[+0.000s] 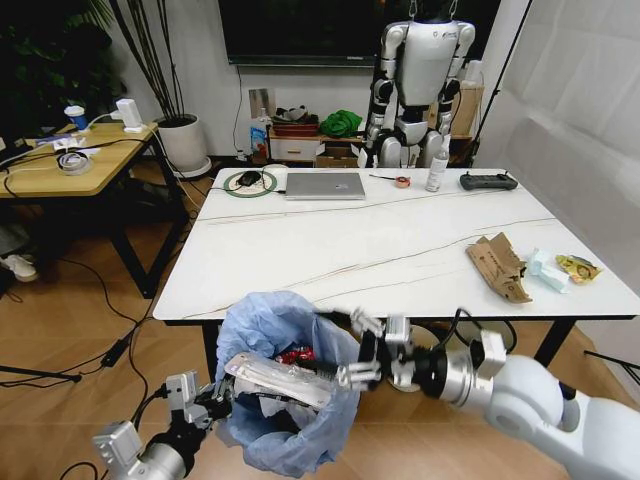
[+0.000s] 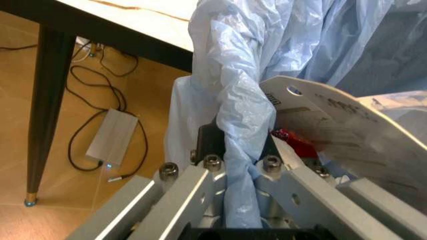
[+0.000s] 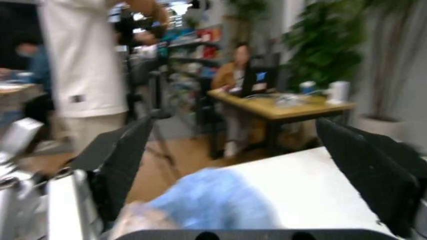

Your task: Pick up the trash bin and place the trash from the table into it.

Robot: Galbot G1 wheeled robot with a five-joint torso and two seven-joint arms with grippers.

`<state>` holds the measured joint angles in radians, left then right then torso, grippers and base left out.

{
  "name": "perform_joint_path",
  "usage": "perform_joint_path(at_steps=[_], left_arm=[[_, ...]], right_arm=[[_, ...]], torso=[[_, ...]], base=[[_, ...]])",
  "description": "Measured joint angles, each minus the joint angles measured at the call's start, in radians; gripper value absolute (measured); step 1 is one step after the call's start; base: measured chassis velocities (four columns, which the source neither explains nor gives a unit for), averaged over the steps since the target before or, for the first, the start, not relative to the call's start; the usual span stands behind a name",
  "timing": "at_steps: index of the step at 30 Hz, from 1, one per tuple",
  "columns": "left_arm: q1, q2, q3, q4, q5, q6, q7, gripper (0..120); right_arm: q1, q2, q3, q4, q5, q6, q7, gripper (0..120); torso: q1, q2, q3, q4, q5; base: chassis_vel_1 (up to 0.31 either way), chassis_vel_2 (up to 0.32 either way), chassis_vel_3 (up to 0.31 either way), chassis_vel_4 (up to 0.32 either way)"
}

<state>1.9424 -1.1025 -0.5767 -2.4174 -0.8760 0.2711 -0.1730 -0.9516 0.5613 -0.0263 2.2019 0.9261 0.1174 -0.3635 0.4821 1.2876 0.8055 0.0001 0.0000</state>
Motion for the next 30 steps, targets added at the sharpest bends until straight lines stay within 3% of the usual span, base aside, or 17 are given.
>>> perform_joint_path(at_steps=[6, 8, 9, 13, 18, 23, 24, 30], left_arm=[[-0.009, 0.002, 0.005, 0.003, 0.005, 0.000, 0.003, 0], [-0.013, 0.004, 0.007, 0.000, 0.007, 0.000, 0.006, 0], [-0.013, 0.004, 0.007, 0.000, 0.007, 0.000, 0.006, 0], [-0.018, 0.008, 0.003, -0.003, 0.026, -0.005, 0.021, 0], [-0.019, 0.007, 0.003, 0.006, 0.035, -0.013, 0.032, 0], [-0.027, 0.006, 0.010, 0.025, 0.055, -0.023, 0.046, 0], [-0.027, 0.006, 0.010, 0.025, 0.055, -0.023, 0.046, 0], [-0.031, 0.002, 0.025, 0.040, 0.082, -0.030, 0.060, 0]], right_arm=[[0.007, 0.015, 0.106, -0.037, -0.064, 0.006, 0.223, 100], [-0.020, 0.037, 0.190, -0.084, -0.092, 0.004, 0.289, 100], [-0.020, 0.037, 0.190, -0.084, -0.092, 0.004, 0.289, 100], [-0.102, 0.102, 0.369, -0.160, -0.048, -0.022, 0.295, 100], [-0.241, 0.201, 0.551, -0.219, -0.029, -0.007, 0.205, 100], [-0.469, 0.356, 0.790, -0.289, -0.196, 0.057, 0.057, 100], [-0.469, 0.356, 0.790, -0.289, -0.196, 0.057, 0.057, 100], [-0.612, 0.549, 0.949, -0.298, -0.273, 0.085, -0.104, 100]], torso=[[0.000, 0.000, 0.000, 0.0000, 0.0000], [0.000, 0.000, 0.000, -0.0002, 0.0000], [0.000, 0.000, 0.000, -0.0002, 0.0000], [0.000, 0.000, 0.000, -0.0001, 0.0001], [0.000, 0.000, 0.000, 0.0001, -0.0001], [0.000, 0.000, 0.000, -0.0007, -0.0003], [0.000, 0.000, 0.000, -0.0007, -0.0003], [0.000, 0.000, 0.000, -0.0003, -0.0005]], base=[[0.000, 0.000, 0.000, 0.000], [0.000, 0.000, 0.000, 0.000], [0.000, 0.000, 0.000, 0.000], [0.000, 0.000, 0.000, 0.000], [0.000, 0.000, 0.000, 0.000], [0.000, 0.000, 0.000, 0.000], [0.000, 0.000, 0.000, 0.000], [0.000, 0.000, 0.000, 0.000]])
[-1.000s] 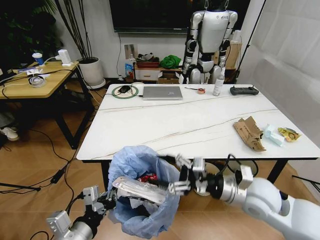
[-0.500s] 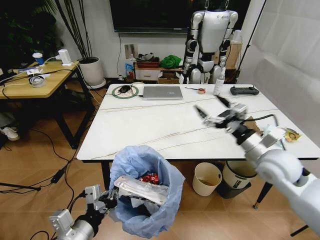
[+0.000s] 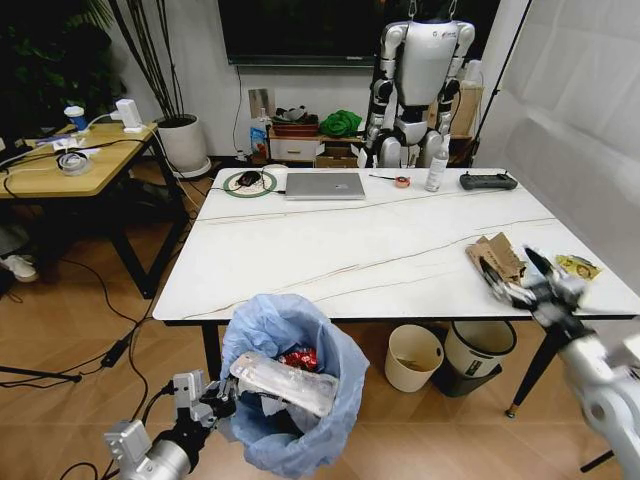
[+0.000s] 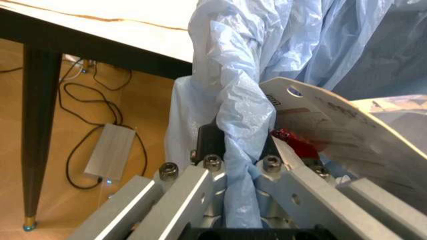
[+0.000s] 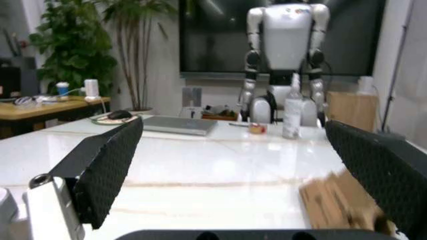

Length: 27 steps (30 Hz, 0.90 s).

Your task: Pick up the trash bin and place the trash from the table into it.

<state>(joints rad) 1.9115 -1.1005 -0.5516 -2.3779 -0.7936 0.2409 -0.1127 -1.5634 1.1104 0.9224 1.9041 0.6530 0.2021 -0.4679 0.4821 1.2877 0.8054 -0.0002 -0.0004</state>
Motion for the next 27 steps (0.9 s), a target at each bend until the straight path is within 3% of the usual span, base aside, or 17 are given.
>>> perform_joint_path(at_steps=[1, 3, 6, 16, 27], left_arm=[[0.000, 0.000, 0.000, 0.000, 0.000, 0.000, 0.000, 0], [-0.002, -0.006, 0.007, 0.009, 0.016, -0.008, 0.008, 0], [0.008, -0.008, 0.011, 0.009, 0.028, -0.015, 0.020, 0], [0.025, -0.006, 0.017, 0.001, 0.038, -0.023, 0.027, 0], [0.028, 0.004, 0.021, -0.012, 0.036, -0.023, 0.027, 0]], right_arm=[[0.000, 0.000, 0.000, 0.000, 0.000, 0.000, 0.000, 100], [-0.041, 0.136, 0.039, -0.023, -0.020, 0.025, -0.064, 100], [-0.051, 0.200, 0.062, -0.042, -0.018, 0.037, -0.112, 100], [-0.060, 0.244, 0.087, -0.049, 0.000, 0.047, -0.161, 100], [-0.087, 0.274, 0.085, -0.045, -0.023, 0.069, -0.187, 100]], torso=[[0.000, 0.000, 0.000, 0.0000, 0.0000], [0.000, 0.000, 0.000, -0.0003, 0.0007], [0.000, 0.000, 0.000, 0.0000, 0.0004], [0.000, 0.000, 0.000, 0.0003, 0.0002], [0.000, 0.000, 0.000, 0.0000, 0.0005]], base=[[0.000, 0.000, 0.000, 0.000], [0.000, 0.000, 0.000, 0.000], [0.000, 0.000, 0.000, 0.000], [-0.008, -0.014, 0.014, 0.009], [-0.129, -0.129, 0.111, 0.116]])
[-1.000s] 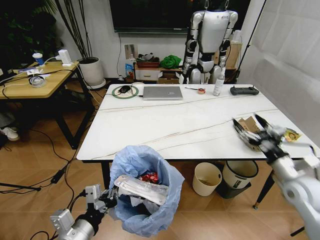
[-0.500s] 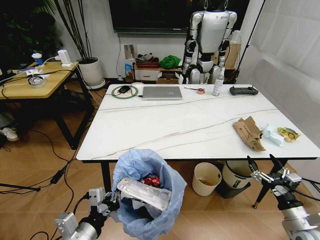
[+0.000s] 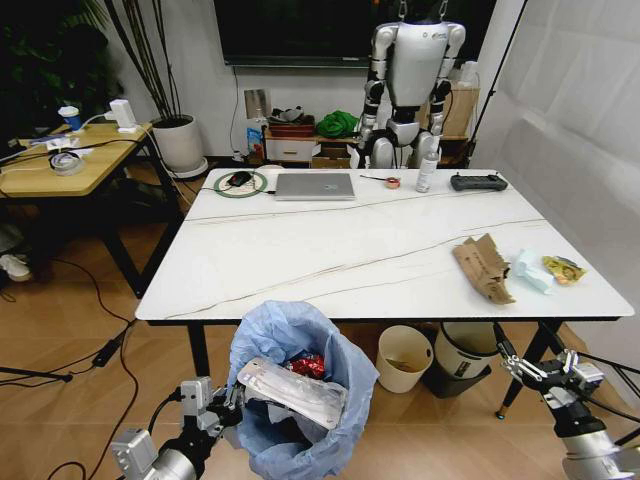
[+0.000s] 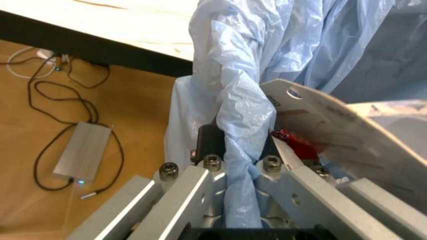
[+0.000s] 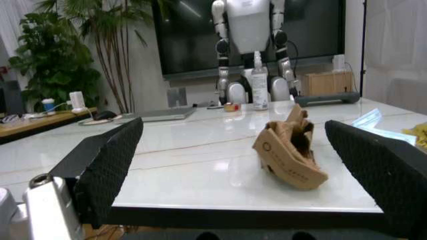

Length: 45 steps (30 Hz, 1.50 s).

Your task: Pick up the trash bin and place the trash from the table into it.

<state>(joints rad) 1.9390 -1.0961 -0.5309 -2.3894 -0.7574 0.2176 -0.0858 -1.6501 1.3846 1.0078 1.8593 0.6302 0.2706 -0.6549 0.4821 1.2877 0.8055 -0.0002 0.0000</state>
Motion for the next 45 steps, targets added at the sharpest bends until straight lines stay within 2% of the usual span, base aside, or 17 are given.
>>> perform_joint_path(at_steps=[31, 34, 38, 42, 45], left_arm=[[-0.007, -0.018, 0.016, 0.016, 0.008, -0.001, -0.004, 0], [-0.007, -0.019, 0.017, 0.018, 0.008, -0.002, -0.005, 0], [-0.004, -0.019, 0.012, 0.018, 0.008, -0.001, -0.006, 0], [0.006, -0.026, 0.007, 0.016, 0.015, -0.001, -0.006, 0], [0.014, -0.033, 0.007, 0.017, 0.026, -0.001, -0.006, 0]], right_arm=[[0.026, -0.020, -0.023, -0.025, 0.006, 0.005, -0.015, 100], [0.036, -0.033, -0.052, -0.020, -0.015, 0.007, 0.009, 100], [0.058, -0.061, -0.115, 0.002, -0.049, 0.006, 0.114, 100], [0.094, -0.105, -0.235, 0.020, -0.049, -0.016, 0.255, 100], [0.130, -0.138, -0.312, 0.012, -0.045, -0.038, 0.304, 100]], torso=[[0.000, 0.000, 0.000, 0.0001, -0.0001], [0.000, 0.000, 0.000, -0.0001, 0.0002], [0.000, 0.000, 0.000, -0.0001, 0.0001], [0.000, 0.000, 0.000, 0.0002, -0.0003], [0.000, 0.000, 0.000, 0.0003, 0.0000]], base=[[-0.116, -0.116, 0.114, 0.115], [-0.093, -0.117, 0.111, 0.095], [-0.068, -0.080, 0.071, 0.052], [-0.015, -0.003, 0.010, 0.009], [0.000, 0.000, 0.000, 0.000]])
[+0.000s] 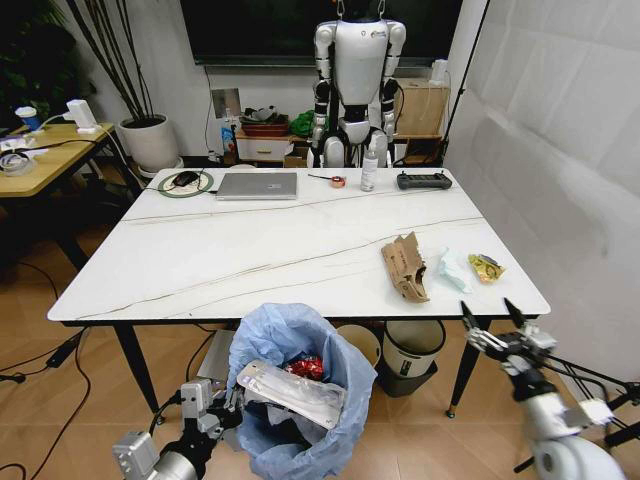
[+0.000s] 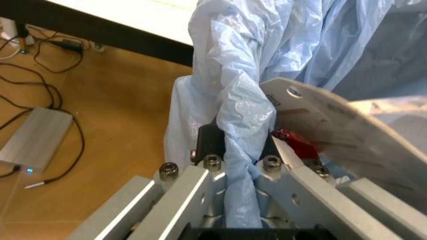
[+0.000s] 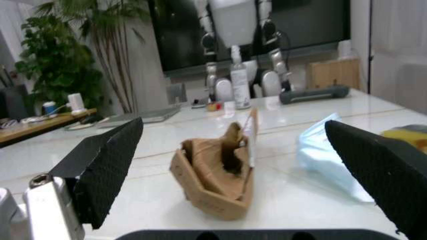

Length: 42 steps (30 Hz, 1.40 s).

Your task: Pick up the trash bin and place the trash from the table into it.

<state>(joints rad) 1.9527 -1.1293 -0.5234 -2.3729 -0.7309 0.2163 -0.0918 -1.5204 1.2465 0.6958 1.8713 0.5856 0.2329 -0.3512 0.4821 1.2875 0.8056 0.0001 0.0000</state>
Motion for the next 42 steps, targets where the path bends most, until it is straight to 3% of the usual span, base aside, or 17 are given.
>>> perform_joint_path(at_steps=[7, 12, 16, 25, 42], left_arm=[[0.014, -0.009, -0.009, -0.004, 0.009, 0.000, 0.000, 0], [0.022, -0.019, -0.034, -0.011, 0.009, 0.001, -0.004, 0], [0.016, -0.034, -0.041, -0.011, 0.002, 0.004, -0.014, 0], [0.010, -0.031, -0.034, -0.007, -0.025, 0.015, -0.039, 0], [0.015, 0.018, -0.046, -0.035, -0.081, 0.030, -0.065, 0]], right_arm=[[0.071, -0.138, -0.125, -0.011, 0.005, -0.038, 0.076, 100], [0.140, -0.303, -0.271, -0.026, -0.042, -0.050, 0.184, 100], [0.198, -0.362, -0.349, -0.038, -0.049, -0.073, 0.268, 100], [0.248, -0.411, -0.374, -0.052, -0.046, -0.146, 0.390, 100], [0.246, -0.458, -0.395, -0.023, 0.036, -0.192, 0.414, 100]], torso=[[0.000, 0.000, 0.000, -0.0001, 0.0002], [0.000, 0.000, 0.000, -0.0001, 0.0002], [0.000, 0.000, 0.000, -0.0001, 0.0002], [0.000, 0.000, 0.000, -0.0003, 0.0000], [0.000, 0.000, 0.000, -0.0003, 0.0001]], base=[[0.000, 0.000, 0.000, 0.000], [0.000, 0.000, 0.000, 0.000], [0.000, 0.000, 0.000, 0.000], [0.000, 0.000, 0.000, 0.000], [0.000, 0.000, 0.000, 0.000]])
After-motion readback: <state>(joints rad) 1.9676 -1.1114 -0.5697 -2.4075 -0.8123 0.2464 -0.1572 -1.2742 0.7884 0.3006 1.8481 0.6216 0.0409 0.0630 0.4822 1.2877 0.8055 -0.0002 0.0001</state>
